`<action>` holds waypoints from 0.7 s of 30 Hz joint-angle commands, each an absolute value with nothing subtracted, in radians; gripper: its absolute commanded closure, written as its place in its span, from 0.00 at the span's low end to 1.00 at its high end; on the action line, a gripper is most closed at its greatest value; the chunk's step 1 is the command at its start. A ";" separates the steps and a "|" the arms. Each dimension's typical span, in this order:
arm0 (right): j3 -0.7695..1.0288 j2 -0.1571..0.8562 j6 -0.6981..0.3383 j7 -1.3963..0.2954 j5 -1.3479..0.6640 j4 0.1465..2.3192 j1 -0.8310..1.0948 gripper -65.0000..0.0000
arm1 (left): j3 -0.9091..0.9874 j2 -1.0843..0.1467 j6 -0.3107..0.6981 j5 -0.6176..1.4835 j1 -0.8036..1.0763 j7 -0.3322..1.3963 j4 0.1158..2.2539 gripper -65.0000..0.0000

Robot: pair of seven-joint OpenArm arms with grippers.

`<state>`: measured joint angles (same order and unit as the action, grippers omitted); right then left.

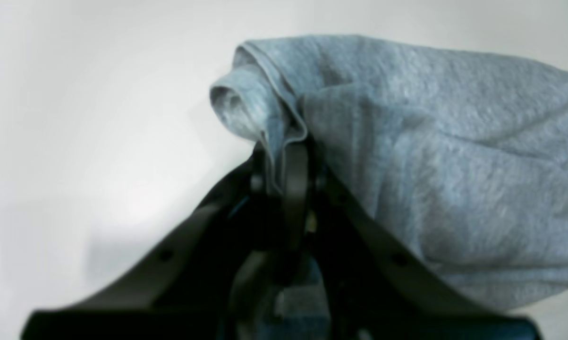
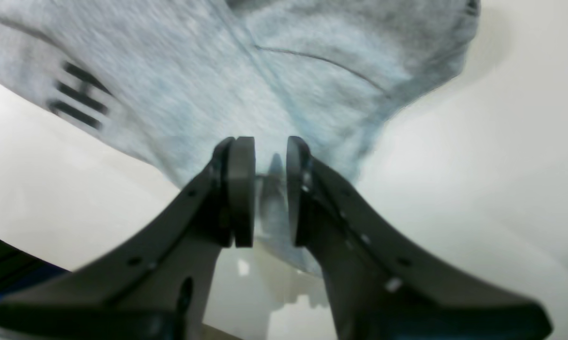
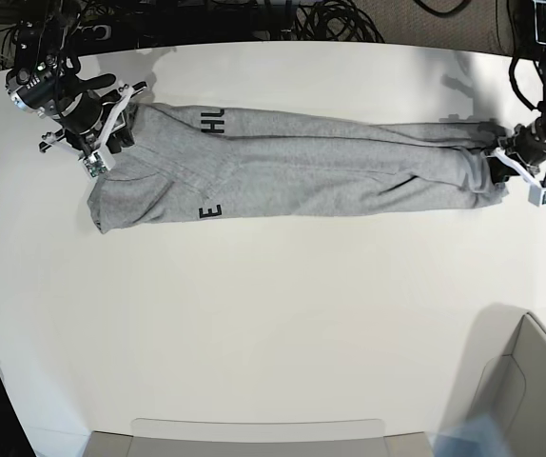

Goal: Fold the T-shirt properly
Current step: 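Carry the strip end with the left gripper toward the right gripper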

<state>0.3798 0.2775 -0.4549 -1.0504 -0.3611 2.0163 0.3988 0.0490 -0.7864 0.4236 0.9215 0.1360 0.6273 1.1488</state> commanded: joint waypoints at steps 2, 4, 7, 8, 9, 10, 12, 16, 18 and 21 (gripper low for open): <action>0.386 0.288 -0.458 -1.033 -0.367 2.037 0.389 0.80 | 0.093 -0.819 0.423 0.934 0.122 0.604 1.204 1.00; 0.386 0.288 -0.458 -1.035 -0.367 2.037 0.386 0.80 | 0.107 -0.817 0.423 0.934 0.125 0.611 1.242 1.00; 0.386 0.288 -0.458 -1.035 -0.367 2.037 0.386 0.80 | 0.107 -0.817 0.423 0.932 0.128 0.613 1.294 1.00; 0.384 0.288 -0.458 -1.035 -0.367 2.038 0.386 0.80 | 0.102 -0.817 0.420 0.932 0.128 0.615 1.308 1.00; 0.384 0.288 -0.458 -1.035 -0.367 2.038 0.386 0.80 | 0.102 -0.817 0.420 0.932 0.128 0.618 1.322 1.00; 0.384 0.288 -0.458 -1.035 -0.367 2.038 0.386 0.80 | 0.102 -0.816 0.418 0.932 0.128 0.630 1.337 1.00; 0.384 0.288 -0.458 -1.035 -0.367 2.038 0.386 0.80 | 0.102 -0.814 0.418 0.932 0.128 0.676 1.368 1.00; 0.384 0.288 -0.458 -1.035 -0.367 2.038 0.386 0.80 | 0.110 -0.783 0.418 0.932 0.130 0.745 1.448 1.00; 0.383 0.288 -0.458 -1.035 -0.367 2.038 0.386 0.80 | 0.111 -0.768 0.417 0.932 0.130 0.794 1.494 1.00; 0.383 0.288 -0.458 -1.035 -0.367 2.038 0.386 0.80 | 0.104 -0.725 0.364 0.932 0.131 0.843 1.570 1.00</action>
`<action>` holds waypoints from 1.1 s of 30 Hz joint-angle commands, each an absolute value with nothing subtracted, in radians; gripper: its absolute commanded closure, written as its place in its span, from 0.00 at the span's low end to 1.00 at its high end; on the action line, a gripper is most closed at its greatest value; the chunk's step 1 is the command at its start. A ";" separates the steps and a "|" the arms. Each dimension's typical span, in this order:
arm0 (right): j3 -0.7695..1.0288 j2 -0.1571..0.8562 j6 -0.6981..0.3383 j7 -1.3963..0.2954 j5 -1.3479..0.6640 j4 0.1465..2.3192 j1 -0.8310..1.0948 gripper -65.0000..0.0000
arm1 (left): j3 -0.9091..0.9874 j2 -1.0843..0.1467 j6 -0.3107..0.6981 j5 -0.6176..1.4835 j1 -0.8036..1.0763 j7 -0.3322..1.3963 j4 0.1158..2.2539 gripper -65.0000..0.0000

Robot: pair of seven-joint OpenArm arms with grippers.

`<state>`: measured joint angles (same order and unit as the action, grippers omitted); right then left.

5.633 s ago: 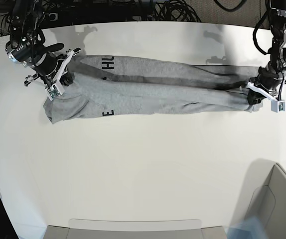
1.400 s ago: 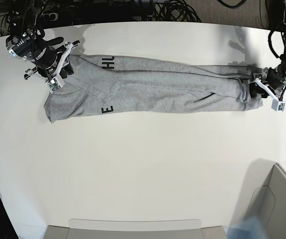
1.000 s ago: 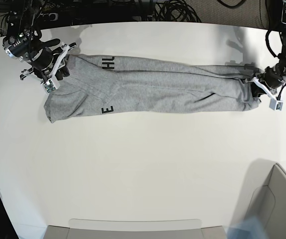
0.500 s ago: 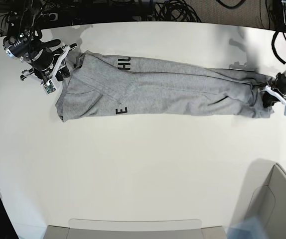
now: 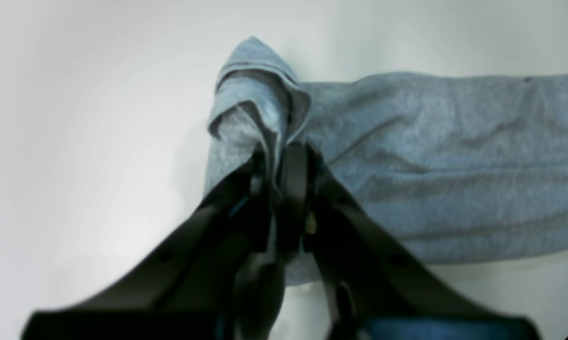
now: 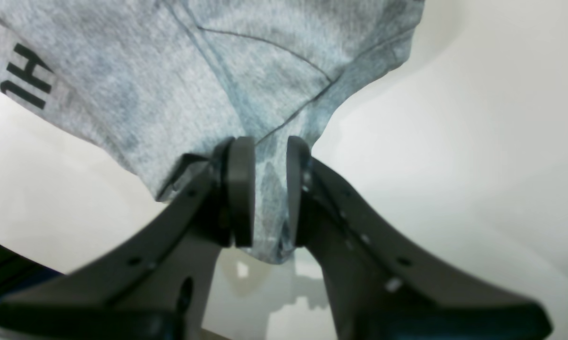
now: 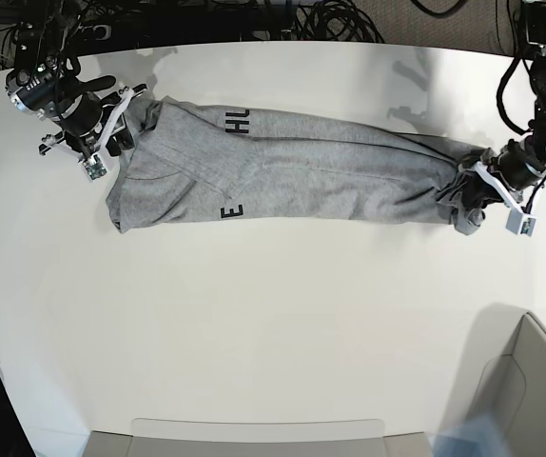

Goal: Fold the T-shirt properly
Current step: 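Carry the strip end with the left gripper toward the right gripper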

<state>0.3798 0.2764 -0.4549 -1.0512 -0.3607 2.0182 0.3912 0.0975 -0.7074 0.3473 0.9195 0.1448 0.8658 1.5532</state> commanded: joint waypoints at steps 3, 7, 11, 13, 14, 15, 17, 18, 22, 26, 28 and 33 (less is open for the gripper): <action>0.383 0.288 -0.458 -1.035 -0.367 2.038 0.386 0.80 | 0.105 -0.680 0.239 0.932 0.171 0.860 1.653 1.00; 0.383 0.288 -0.458 -1.035 -0.367 2.038 0.386 0.80 | 0.102 -0.627 0.137 0.932 0.196 0.860 1.728 1.00; 0.383 0.288 -0.458 -1.035 -0.367 2.038 0.386 0.80 | 0.102 -0.581 0.114 0.932 0.219 0.860 1.751 1.00; 0.381 0.288 -0.458 -1.035 -0.367 2.038 0.377 0.80 | 0.101 -0.544 0.114 0.932 0.217 0.860 1.764 1.00; 0.381 0.288 -0.458 -1.035 -0.366 2.038 0.375 0.80 | 0.101 -0.532 0.114 0.932 0.217 0.860 1.776 1.00; 0.381 0.288 -0.458 -1.035 -0.366 2.038 0.374 0.80 | 0.101 -0.521 0.114 0.931 0.217 0.860 1.791 1.00; 0.381 0.288 -0.458 -1.035 -0.366 2.038 0.372 0.80 | 0.093 -0.504 0.114 0.931 0.217 0.860 1.808 1.00; 0.380 0.288 -0.458 -1.035 -0.366 2.038 0.372 0.80 | 0.076 -0.495 0.113 0.931 0.217 0.860 1.808 1.00; 0.380 0.288 -0.458 -1.035 -0.366 2.037 0.372 0.80 | 0.028 -0.461 0.054 0.921 0.213 0.851 1.824 1.00; 0.380 0.288 -0.458 -1.035 -0.366 2.035 0.372 0.80 | -0.068 -0.421 -0.021 0.763 0.206 0.851 1.850 1.00; 0.380 0.286 -0.458 -1.035 -0.366 2.035 0.372 0.80 | -0.128 -0.397 -0.031 0.664 0.197 0.851 1.876 1.00; 0.380 0.274 -0.458 -1.035 -0.364 2.035 0.371 0.80 | -0.208 -0.329 -0.090 0.509 0.186 0.851 1.890 1.00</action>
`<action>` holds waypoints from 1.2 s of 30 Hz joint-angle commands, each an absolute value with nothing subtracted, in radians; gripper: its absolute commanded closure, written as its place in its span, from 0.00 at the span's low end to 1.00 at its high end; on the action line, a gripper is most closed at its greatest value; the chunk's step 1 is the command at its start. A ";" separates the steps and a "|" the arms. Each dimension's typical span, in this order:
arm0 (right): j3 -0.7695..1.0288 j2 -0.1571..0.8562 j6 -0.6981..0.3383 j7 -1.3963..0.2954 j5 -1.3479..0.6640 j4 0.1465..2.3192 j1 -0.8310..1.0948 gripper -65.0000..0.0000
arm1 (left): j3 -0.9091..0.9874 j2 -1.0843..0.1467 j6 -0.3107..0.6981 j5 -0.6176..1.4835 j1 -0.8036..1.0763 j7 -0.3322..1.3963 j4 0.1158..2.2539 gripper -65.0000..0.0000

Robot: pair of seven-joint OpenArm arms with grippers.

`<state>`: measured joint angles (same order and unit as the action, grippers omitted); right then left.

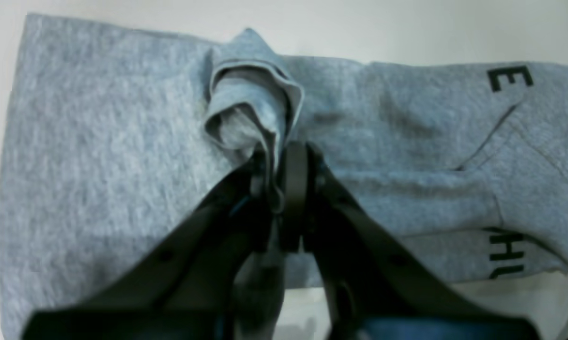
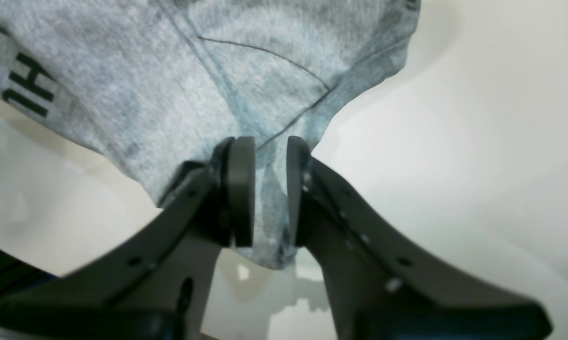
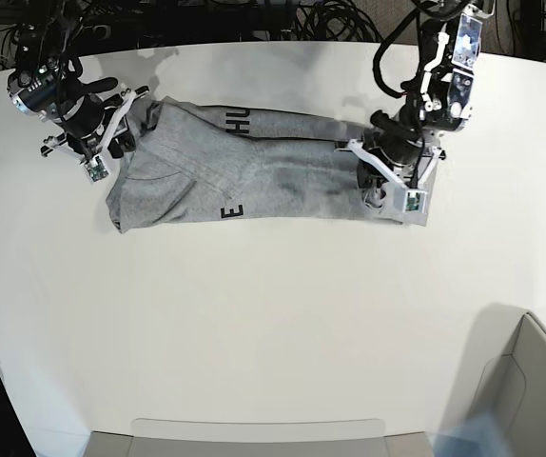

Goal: Fold the T-shirt properly
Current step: 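Carry the strip end with the left gripper toward the right gripper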

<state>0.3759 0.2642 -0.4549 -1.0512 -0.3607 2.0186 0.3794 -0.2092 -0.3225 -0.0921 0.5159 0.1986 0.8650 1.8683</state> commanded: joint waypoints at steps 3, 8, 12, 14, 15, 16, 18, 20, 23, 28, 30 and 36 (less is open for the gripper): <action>0.380 0.272 -0.458 -1.035 -0.366 2.034 0.372 0.80 | -0.239 -0.306 -0.120 0.472 0.170 0.851 1.890 1.00; 0.380 0.254 -0.458 -1.035 -0.360 2.035 0.372 0.80 | -0.255 -0.291 -0.156 0.469 0.143 0.849 1.886 1.00; 0.380 0.254 -0.458 -1.035 -0.361 2.034 0.372 0.80 | -0.257 -0.252 -0.156 0.467 0.137 0.849 1.882 1.00; 0.380 0.254 -0.458 -1.035 -0.363 2.034 0.372 0.80 | -0.259 -0.232 -0.156 0.467 0.136 0.848 1.870 1.00; 0.380 0.254 -0.458 -1.035 -0.364 2.034 0.372 0.80 | -0.259 -0.223 -0.156 0.467 0.136 0.848 1.863 1.00; 0.380 0.254 -0.458 -1.035 -0.364 2.034 0.372 0.80 | -0.259 -0.216 -0.156 0.467 0.136 0.848 1.860 1.00; 0.380 0.254 -0.458 -1.035 -0.364 2.034 0.372 0.80 | -0.265 -0.200 -0.156 0.467 0.125 0.848 1.854 1.00; 0.380 0.254 -0.458 -1.035 -0.364 2.034 0.372 0.80 | -0.292 -0.200 -0.159 0.467 0.116 0.848 1.844 1.00; 0.380 0.254 -0.458 -1.035 -0.364 2.034 0.372 0.80 | -0.321 -0.194 -0.183 0.440 0.099 0.848 1.825 1.00; 0.380 0.254 -0.458 -1.035 -0.361 2.034 0.372 0.80 | -0.403 -0.157 -0.202 0.323 0.074 0.848 1.801 1.00; 0.380 0.254 -0.458 -1.035 -0.361 2.034 0.374 0.80 | -0.417 -0.145 -0.199 0.305 0.074 0.848 1.784 1.00; 0.380 0.254 -0.458 -1.035 -0.361 2.031 0.374 0.80 | -0.418 -0.143 -0.199 0.305 0.076 0.848 1.781 0.86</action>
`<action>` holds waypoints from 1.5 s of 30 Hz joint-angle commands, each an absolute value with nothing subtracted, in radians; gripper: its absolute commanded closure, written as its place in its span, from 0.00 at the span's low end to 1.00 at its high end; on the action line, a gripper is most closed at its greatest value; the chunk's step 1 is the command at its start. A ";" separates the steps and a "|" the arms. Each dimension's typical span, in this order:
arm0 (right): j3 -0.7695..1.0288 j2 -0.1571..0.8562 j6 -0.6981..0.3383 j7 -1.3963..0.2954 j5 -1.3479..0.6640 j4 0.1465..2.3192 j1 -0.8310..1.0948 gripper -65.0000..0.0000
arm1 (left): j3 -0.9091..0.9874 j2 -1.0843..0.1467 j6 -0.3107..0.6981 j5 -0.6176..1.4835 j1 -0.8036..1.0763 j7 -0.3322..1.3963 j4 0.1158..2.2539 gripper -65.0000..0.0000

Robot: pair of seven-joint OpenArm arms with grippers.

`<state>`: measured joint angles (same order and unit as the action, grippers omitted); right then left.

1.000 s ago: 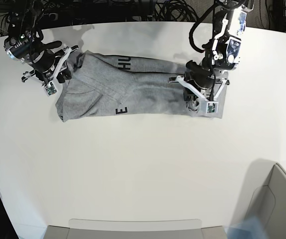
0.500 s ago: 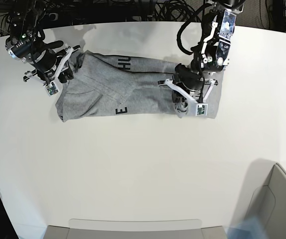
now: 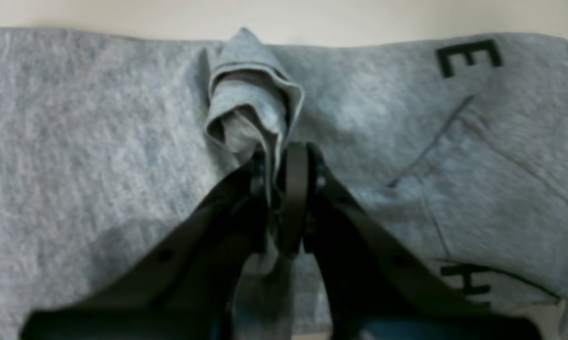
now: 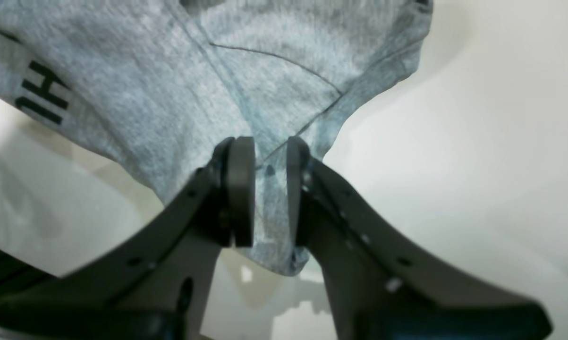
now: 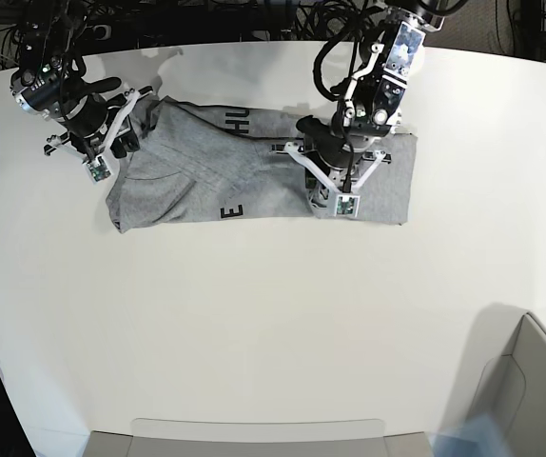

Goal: Fold the T-shirt properly
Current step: 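Carry the strip end with the left gripper toward the right gripper, then release the left gripper and reposition the right gripper on the strip end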

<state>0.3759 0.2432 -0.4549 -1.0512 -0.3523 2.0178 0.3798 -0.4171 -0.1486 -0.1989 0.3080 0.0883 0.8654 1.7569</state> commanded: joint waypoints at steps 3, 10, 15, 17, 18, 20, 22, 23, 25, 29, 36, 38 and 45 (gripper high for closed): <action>0.380 0.254 -0.458 -1.033 -0.361 2.031 0.372 0.80 | -0.420 -0.143 -0.199 0.309 0.082 0.848 1.801 0.70; 0.380 0.255 -0.458 -1.030 -0.361 2.029 0.358 0.80 | -0.532 -0.133 -0.197 0.311 0.084 0.714 1.870 0.74; 0.383 0.255 -0.458 -1.029 -0.366 2.029 0.355 0.80 | -0.541 -0.133 -0.199 0.306 0.084 0.661 1.879 0.84; 0.386 0.255 -0.458 -1.027 -0.366 2.029 0.340 0.80 | -0.484 -0.136 -0.199 0.306 0.094 0.662 1.883 0.87; 0.386 0.255 -0.458 -1.027 -0.366 2.029 0.334 0.80 | -0.444 -0.137 -0.199 0.306 0.111 0.662 1.883 0.89; 0.387 0.255 -0.458 -1.027 -0.367 2.031 0.326 0.80 | -0.371 -0.137 -0.197 0.306 0.137 0.662 1.883 0.90; 0.387 0.252 -0.458 -1.027 -0.394 2.032 0.305 0.81 | -0.314 -0.137 -0.196 0.306 0.162 0.662 1.883 0.90; 0.387 0.249 -0.458 -1.027 -0.420 2.029 0.297 0.81 | -0.291 -0.139 -0.194 0.306 0.171 0.662 1.883 0.90; 0.387 0.248 -0.458 -1.027 -0.484 2.029 0.291 0.81 | -0.266 -0.154 -0.194 0.306 0.180 0.662 1.883 0.90; 0.387 0.254 -0.458 -1.029 -0.593 2.029 0.291 0.80 | -0.265 -0.180 -0.193 0.306 0.189 0.662 1.883 0.90; 0.455 0.237 -0.456 -1.029 -0.599 1.977 0.283 0.62 | -0.265 -0.182 -0.191 0.306 0.205 0.662 1.880 0.90; 0.492 0.234 -0.460 -1.029 -0.613 1.925 0.262 0.61 | -0.265 -0.182 -0.191 0.306 0.209 0.662 1.880 0.90; 0.639 0.232 -0.627 -1.029 -0.733 1.685 0.226 0.61 | -0.266 -0.182 -0.191 0.306 0.211 0.662 1.879 0.90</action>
